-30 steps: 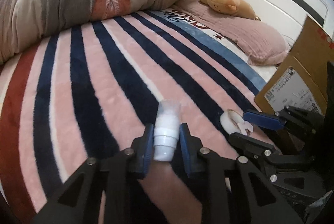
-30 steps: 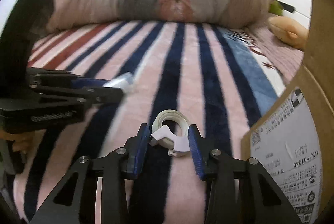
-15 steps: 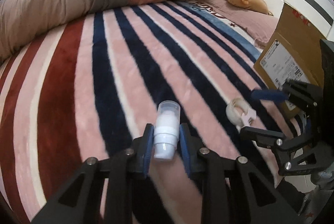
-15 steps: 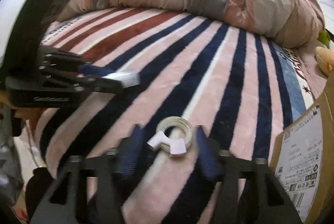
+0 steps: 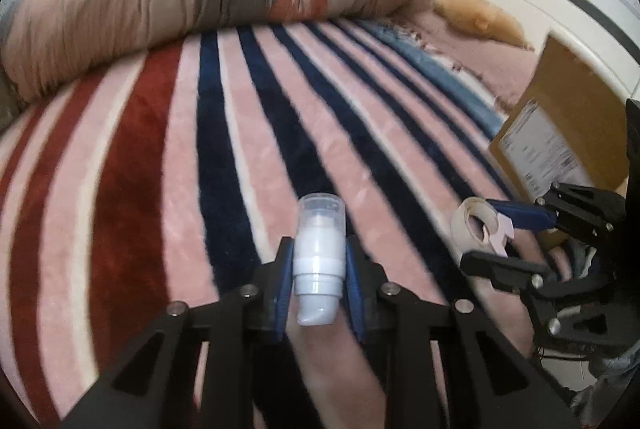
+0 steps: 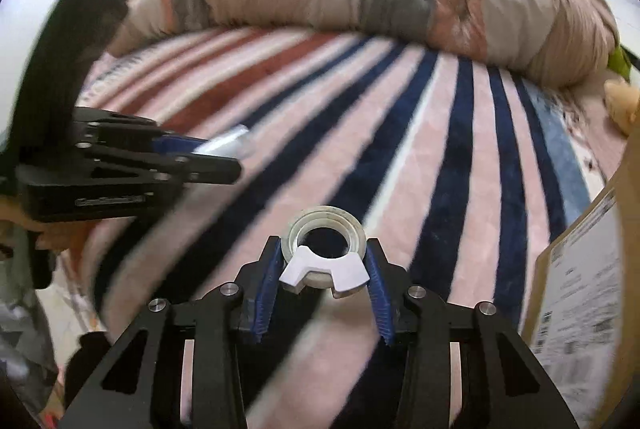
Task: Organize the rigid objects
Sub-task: 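Carry the bottle and tape dispenser into the box and open both grippers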
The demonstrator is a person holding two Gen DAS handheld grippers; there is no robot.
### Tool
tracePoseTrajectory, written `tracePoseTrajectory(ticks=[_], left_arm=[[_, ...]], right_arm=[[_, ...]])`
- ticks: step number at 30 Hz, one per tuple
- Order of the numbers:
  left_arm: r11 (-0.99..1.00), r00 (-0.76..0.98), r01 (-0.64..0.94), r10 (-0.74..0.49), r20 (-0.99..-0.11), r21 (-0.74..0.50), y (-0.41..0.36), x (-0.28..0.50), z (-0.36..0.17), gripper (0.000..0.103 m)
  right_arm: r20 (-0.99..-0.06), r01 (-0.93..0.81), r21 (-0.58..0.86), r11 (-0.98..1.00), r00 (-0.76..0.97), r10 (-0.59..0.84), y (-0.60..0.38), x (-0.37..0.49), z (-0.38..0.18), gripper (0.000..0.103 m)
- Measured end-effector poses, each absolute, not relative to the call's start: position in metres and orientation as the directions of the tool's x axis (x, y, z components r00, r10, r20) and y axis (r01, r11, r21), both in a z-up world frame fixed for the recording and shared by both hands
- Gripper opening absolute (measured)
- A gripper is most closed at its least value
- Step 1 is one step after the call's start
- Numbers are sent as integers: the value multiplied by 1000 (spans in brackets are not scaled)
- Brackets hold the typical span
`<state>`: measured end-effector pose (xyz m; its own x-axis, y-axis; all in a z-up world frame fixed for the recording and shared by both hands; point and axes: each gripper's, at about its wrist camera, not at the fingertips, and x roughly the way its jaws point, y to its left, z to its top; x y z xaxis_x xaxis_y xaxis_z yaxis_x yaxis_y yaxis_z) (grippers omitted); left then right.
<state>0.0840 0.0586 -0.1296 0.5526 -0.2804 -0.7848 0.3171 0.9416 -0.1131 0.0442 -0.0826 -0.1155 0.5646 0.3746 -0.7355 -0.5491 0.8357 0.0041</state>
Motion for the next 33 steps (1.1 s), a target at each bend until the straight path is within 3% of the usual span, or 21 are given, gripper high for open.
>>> tracePoseTrajectory(ticks=[8, 14, 26, 33], left_arm=[[915, 676, 397, -341, -653, -67, 16, 27, -18, 22], [861, 665, 504, -436, -606, -65, -51, 12, 25, 22], [764, 523, 642, -501, -689, -67, -194, 36, 11, 22], [753, 485, 656, -466, -740, -45, -221, 52, -12, 22]], right_arm=[[-539, -603, 20, 797, 665, 517, -114, -22, -14, 37], [-481, -523, 11, 852, 745, 463, -174, -48, 18, 37], [-569, -279, 41, 959, 783, 252, -288, -30, -10, 37], [-587, -267, 88, 960, 764, 266, -318, -10, -25, 44]])
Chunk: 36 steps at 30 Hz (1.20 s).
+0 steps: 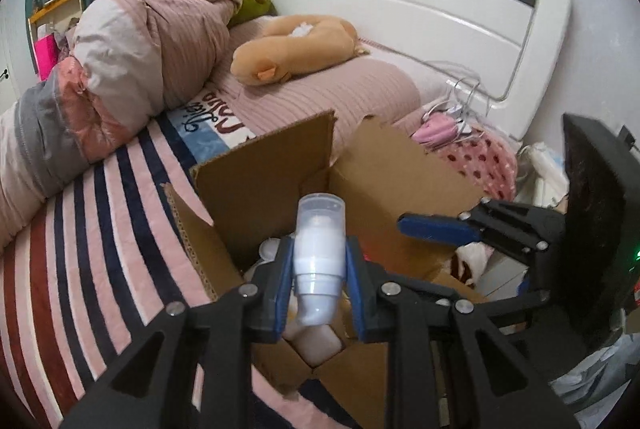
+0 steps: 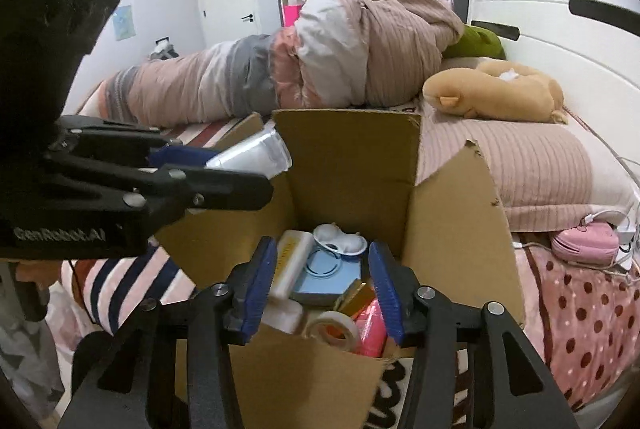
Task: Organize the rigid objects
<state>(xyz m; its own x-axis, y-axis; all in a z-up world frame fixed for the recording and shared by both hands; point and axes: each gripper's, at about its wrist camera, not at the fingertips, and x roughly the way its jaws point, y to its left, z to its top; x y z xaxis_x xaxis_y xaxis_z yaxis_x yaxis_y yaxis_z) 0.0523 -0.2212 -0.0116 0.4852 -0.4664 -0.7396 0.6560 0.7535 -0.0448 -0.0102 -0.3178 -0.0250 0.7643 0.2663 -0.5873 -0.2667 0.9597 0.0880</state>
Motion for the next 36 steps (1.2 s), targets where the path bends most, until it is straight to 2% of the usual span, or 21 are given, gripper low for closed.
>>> tracePoseTrajectory(ticks=[4, 6, 10, 12, 17, 21, 25, 29, 36], left_arm=[[757, 483, 652, -452, -749, -36, -224, 59, -18, 25], [761, 491, 649, -445, -749, -27, -223, 59, -18, 37], [768, 503, 640, -445, -741, -27, -217, 56, -14, 45], [772, 516, 635, -447, -731, -23, -211, 53, -9, 54], [799, 582, 601, -445, -680, -9, -189, 38, 11, 71], [842, 655, 539, -423, -626, -6, -162, 22, 30, 83], [889, 726, 458, -379, -574, -7, -132, 9, 43, 86], [943, 792, 332, -286, -539, -12, -99, -1, 48, 91], [981, 829, 186, -189, -527, -60, -47, -14, 38, 91]], right_arm=[[-582, -265, 113, 958, 763, 280, -324, -7, -28, 44], [-582, -267, 111, 957, 763, 281, -324, -9, -28, 44], [-583, -276, 105, 956, 761, 284, -322, -9, -28, 45], [-585, -277, 105, 955, 760, 285, -320, -10, -27, 45], [-570, -303, 107, 947, 761, 308, -315, -15, -17, 60], [-535, -355, 94, 930, 770, 347, -308, -20, -1, 78], [-490, -403, 27, 915, 792, 364, -295, -29, 18, 98], [-447, -438, 8, 899, 803, 395, -286, -34, 30, 101], [-395, -466, 78, 881, 797, 457, -280, -35, 32, 101]])
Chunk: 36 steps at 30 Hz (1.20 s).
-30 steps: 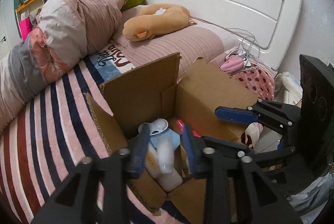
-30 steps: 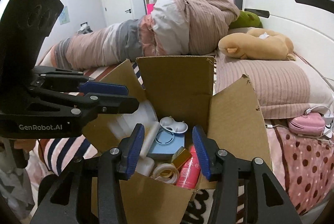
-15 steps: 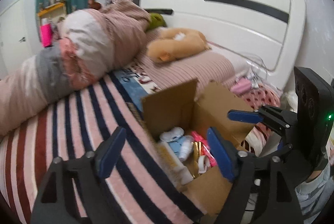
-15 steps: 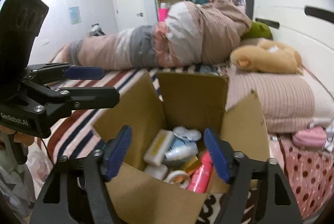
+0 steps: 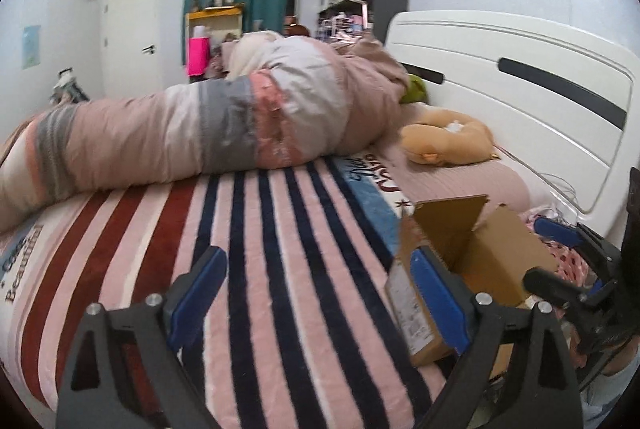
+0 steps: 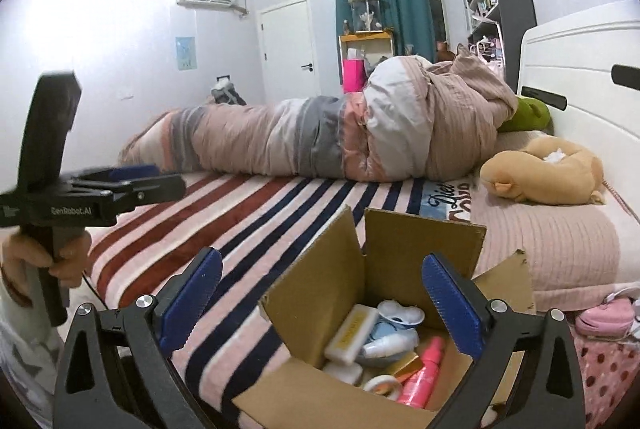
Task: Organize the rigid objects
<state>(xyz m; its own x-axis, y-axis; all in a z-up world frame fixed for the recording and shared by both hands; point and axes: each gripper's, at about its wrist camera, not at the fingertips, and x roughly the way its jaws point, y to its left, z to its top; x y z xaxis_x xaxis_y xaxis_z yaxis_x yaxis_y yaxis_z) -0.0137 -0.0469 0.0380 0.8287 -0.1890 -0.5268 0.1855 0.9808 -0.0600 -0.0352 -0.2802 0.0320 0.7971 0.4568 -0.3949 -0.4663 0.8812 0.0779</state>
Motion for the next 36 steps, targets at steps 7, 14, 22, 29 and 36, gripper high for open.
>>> tracePoseTrajectory(ticks=[7, 14, 22, 29, 36], left_arm=[[987, 830, 141, -162, -534, -80, -29, -18, 31, 91], [986, 831, 140, -164, -531, -86, -28, -17, 31, 91], [985, 829, 145, -171, -533, -92, -28, -15, 33, 91], [986, 831, 142, -165, -531, -84, -29, -16, 35, 92], [987, 831, 140, -163, -532, -83, -28, -16, 35, 92]], right_arm=[[-392, -458, 93, 884, 799, 455, -275, -32, 34, 101], [-387, -461, 84, 883, 802, 455, -272, -34, 37, 101], [-387, -462, 88, 883, 801, 457, -274, -33, 38, 101], [-390, -458, 92, 884, 800, 455, -272, -36, 38, 101], [-389, -454, 98, 886, 801, 454, -271, -37, 38, 101]])
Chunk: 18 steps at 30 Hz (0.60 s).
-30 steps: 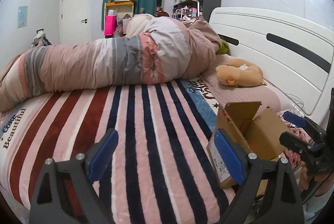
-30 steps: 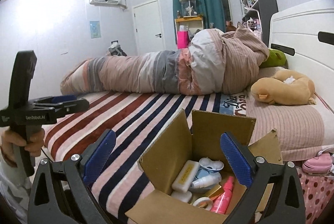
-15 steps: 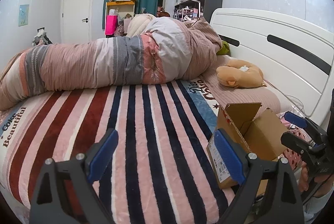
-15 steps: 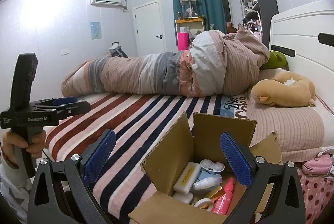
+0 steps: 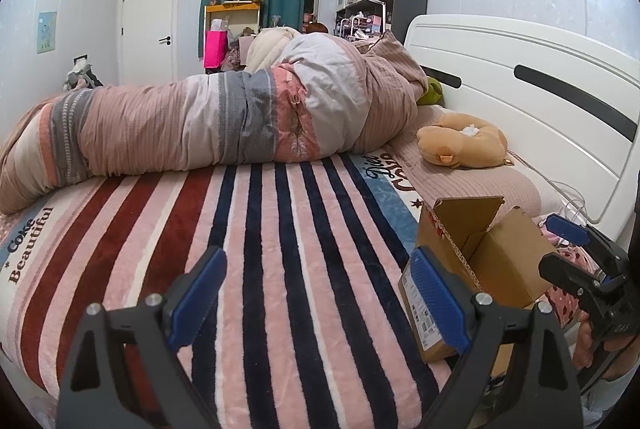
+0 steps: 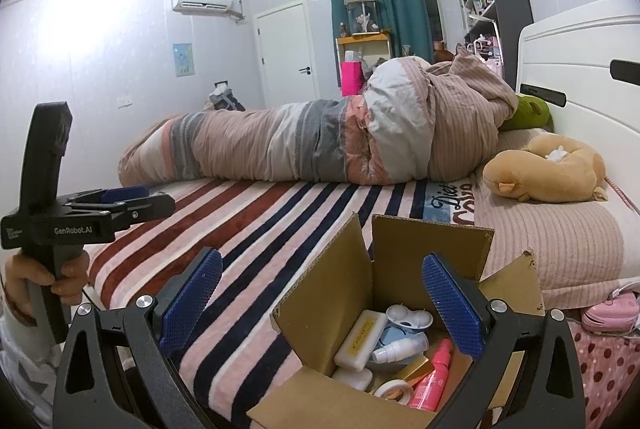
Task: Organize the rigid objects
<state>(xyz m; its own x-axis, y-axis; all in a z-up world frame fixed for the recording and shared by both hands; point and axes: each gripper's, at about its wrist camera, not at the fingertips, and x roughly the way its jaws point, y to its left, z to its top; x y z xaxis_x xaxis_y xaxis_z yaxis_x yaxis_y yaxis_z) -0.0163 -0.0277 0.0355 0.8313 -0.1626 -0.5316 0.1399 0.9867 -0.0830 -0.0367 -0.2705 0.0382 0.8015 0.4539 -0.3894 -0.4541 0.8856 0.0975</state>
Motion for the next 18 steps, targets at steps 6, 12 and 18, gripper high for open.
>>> tracePoseTrajectory(ticks=[6, 12, 18], left_arm=[[987, 830, 141, -162, -533, -80, -26, -17, 35, 92], [987, 831, 142, -163, -531, -79, -26, -17, 35, 92], [987, 833, 143, -160, -530, -74, -26, -18, 35, 92]], right_arm=[[-390, -454, 92, 886, 802, 452, -269, -37, 39, 101], [-390, -458, 95, 884, 800, 456, -267, -38, 39, 101], [-389, -465, 93, 881, 797, 462, -266, -37, 39, 101]])
